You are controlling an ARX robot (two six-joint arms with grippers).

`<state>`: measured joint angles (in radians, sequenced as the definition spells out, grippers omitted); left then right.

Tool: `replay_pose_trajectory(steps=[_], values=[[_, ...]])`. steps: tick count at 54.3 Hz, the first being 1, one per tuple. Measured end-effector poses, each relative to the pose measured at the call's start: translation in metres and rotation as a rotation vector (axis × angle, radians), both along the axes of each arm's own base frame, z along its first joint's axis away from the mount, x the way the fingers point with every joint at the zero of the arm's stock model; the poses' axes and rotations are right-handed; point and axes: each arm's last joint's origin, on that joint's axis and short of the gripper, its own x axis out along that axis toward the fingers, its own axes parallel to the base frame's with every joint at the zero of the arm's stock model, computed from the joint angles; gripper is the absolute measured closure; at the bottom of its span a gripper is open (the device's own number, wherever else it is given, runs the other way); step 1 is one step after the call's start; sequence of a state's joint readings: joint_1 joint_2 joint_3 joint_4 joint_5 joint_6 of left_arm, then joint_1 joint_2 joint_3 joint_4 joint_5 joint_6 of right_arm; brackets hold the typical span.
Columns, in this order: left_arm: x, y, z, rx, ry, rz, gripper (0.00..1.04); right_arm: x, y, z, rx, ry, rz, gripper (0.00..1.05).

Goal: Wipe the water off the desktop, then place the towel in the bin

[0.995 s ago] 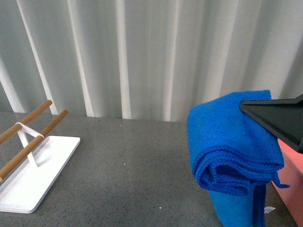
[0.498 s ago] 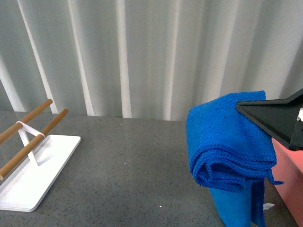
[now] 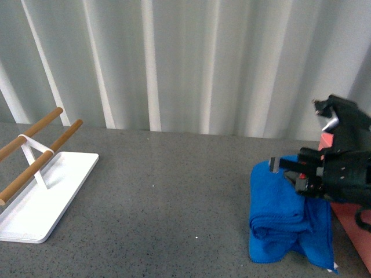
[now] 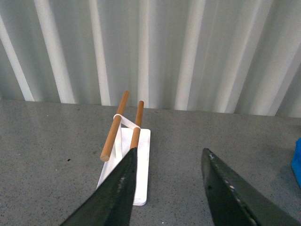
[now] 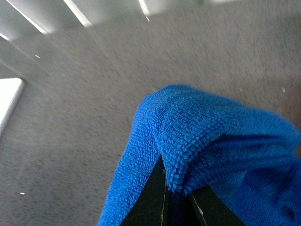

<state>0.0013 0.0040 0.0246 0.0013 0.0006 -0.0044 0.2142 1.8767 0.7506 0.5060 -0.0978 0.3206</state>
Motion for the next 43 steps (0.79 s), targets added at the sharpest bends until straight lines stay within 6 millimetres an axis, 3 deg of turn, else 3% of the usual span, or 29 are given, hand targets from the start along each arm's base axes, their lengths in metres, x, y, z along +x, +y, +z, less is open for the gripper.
replay_pose_trajectory(steps=[10, 15, 34, 43], values=[[0.0, 0.0, 0.0, 0.0, 0.0, 0.0, 0.2, 0.013, 0.024, -0.051, -0.06, 0.179, -0.007, 1.01], [0.0, 0.0, 0.0, 0.0, 0.0, 0.0, 0.05, 0.017, 0.026, -0.068, -0.076, 0.211, -0.02, 1.01], [0.0, 0.0, 0.0, 0.0, 0.0, 0.0, 0.07, 0.041, 0.02, -0.077, -0.07, 0.194, -0.068, 1.01], [0.0, 0.0, 0.0, 0.0, 0.0, 0.0, 0.07, 0.067, 0.016, -0.079, -0.061, 0.153, -0.082, 1.01]])
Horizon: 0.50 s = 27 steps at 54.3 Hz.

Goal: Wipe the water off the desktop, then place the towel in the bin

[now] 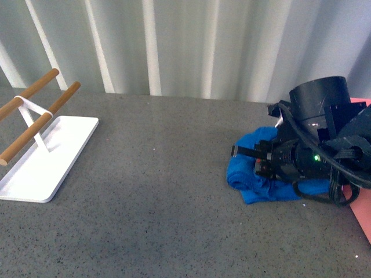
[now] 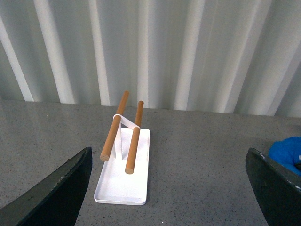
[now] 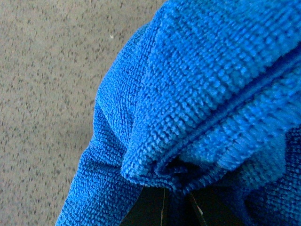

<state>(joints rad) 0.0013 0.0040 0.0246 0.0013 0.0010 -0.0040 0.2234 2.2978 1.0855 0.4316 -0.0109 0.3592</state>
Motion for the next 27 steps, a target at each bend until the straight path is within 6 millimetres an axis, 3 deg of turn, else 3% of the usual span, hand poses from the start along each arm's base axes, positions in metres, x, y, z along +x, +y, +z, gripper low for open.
replay_pose_trajectory(steps=[8, 16, 22, 27], values=[[0.0, 0.0, 0.0, 0.0, 0.0, 0.0, 0.07, 0.027, 0.006, -0.001, 0.071, -0.035, 0.091, 1.01], [0.0, 0.0, 0.0, 0.0, 0.0, 0.0, 0.07, 0.044, 0.035, 0.002, 0.165, -0.029, 0.258, 1.01], [0.0, 0.0, 0.0, 0.0, 0.0, 0.0, 0.07, 0.033, 0.075, 0.001, 0.208, -0.009, 0.394, 1.01], [0.0, 0.0, 0.0, 0.0, 0.0, 0.0, 0.07, 0.007, 0.097, -0.004, 0.238, 0.034, 0.503, 1.01]])
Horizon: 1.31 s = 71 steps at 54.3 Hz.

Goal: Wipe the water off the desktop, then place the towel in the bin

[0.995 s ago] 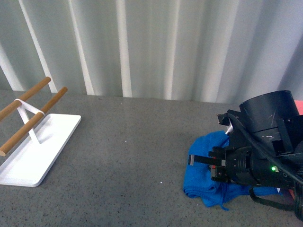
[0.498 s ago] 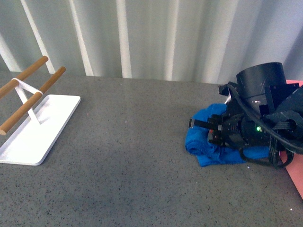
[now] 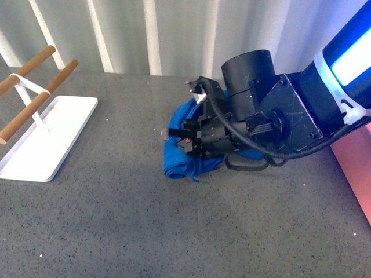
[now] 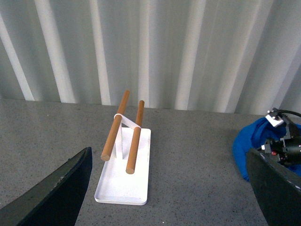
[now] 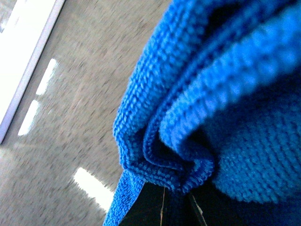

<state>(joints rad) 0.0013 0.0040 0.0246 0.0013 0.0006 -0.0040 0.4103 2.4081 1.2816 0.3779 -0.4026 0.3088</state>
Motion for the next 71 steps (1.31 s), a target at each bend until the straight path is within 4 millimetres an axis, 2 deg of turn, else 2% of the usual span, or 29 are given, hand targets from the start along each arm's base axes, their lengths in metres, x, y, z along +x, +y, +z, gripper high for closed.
replay_pose_trajectory(steps=[3, 8, 13, 14, 21, 26, 35, 44, 50, 57, 64, 71], values=[[0.0, 0.0, 0.0, 0.0, 0.0, 0.0, 0.07, -0.018, 0.003, -0.002, -0.007, 0.024, 0.05, 1.01], [0.0, 0.0, 0.0, 0.0, 0.0, 0.0, 0.07, -0.041, -0.006, 0.001, -0.036, 0.067, 0.1, 1.01], [0.0, 0.0, 0.0, 0.0, 0.0, 0.0, 0.07, -0.059, -0.021, 0.004, -0.083, 0.103, 0.14, 1.01], [0.0, 0.0, 0.0, 0.0, 0.0, 0.0, 0.07, -0.07, -0.032, 0.006, -0.119, 0.115, 0.163, 1.01], [0.0, 0.0, 0.0, 0.0, 0.0, 0.0, 0.07, -0.088, -0.058, 0.017, -0.178, 0.121, 0.207, 1.01], [0.0, 0.0, 0.0, 0.0, 0.0, 0.0, 0.07, -0.093, -0.073, 0.029, -0.229, 0.089, 0.224, 1.01], [0.0, 0.0, 0.0, 0.0, 0.0, 0.0, 0.07, -0.088, -0.099, 0.052, -0.292, -0.002, 0.208, 1.01], [0.0, 0.0, 0.0, 0.0, 0.0, 0.0, 0.07, -0.084, -0.125, 0.062, -0.352, -0.027, 0.177, 1.01], [0.0, 0.0, 0.0, 0.0, 0.0, 0.0, 0.07, -0.075, -0.146, 0.076, -0.389, -0.058, 0.137, 1.01], [0.0, 0.0, 0.0, 0.0, 0.0, 0.0, 0.07, -0.056, -0.165, 0.106, -0.448, -0.158, 0.079, 1.01], [0.0, 0.0, 0.0, 0.0, 0.0, 0.0, 0.07, -0.036, -0.171, 0.136, -0.489, -0.266, 0.027, 1.01], [0.0, 0.0, 0.0, 0.0, 0.0, 0.0, 0.07, -0.022, -0.177, 0.181, -0.492, -0.397, -0.035, 1.01]])
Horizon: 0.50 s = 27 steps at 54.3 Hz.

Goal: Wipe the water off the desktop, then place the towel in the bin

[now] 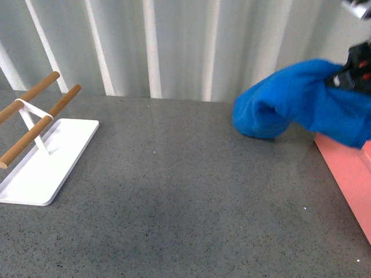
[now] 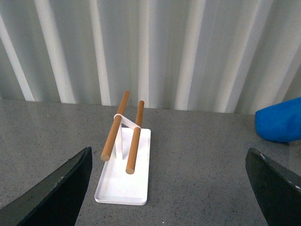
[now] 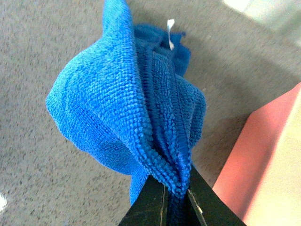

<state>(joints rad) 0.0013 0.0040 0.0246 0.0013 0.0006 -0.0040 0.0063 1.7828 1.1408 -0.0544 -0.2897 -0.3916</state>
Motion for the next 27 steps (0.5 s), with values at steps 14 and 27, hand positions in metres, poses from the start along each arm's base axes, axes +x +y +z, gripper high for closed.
replay_pose_trajectory(steps=[14, 27], values=[[0.0, 0.0, 0.0, 0.0, 0.0, 0.0, 0.07, -0.013, -0.055, 0.11, 0.064, -0.273, -0.111, 1.01], [0.0, 0.0, 0.0, 0.0, 0.0, 0.0, 0.07, -0.026, -0.115, 0.104, 0.074, -0.197, -0.261, 1.01]])
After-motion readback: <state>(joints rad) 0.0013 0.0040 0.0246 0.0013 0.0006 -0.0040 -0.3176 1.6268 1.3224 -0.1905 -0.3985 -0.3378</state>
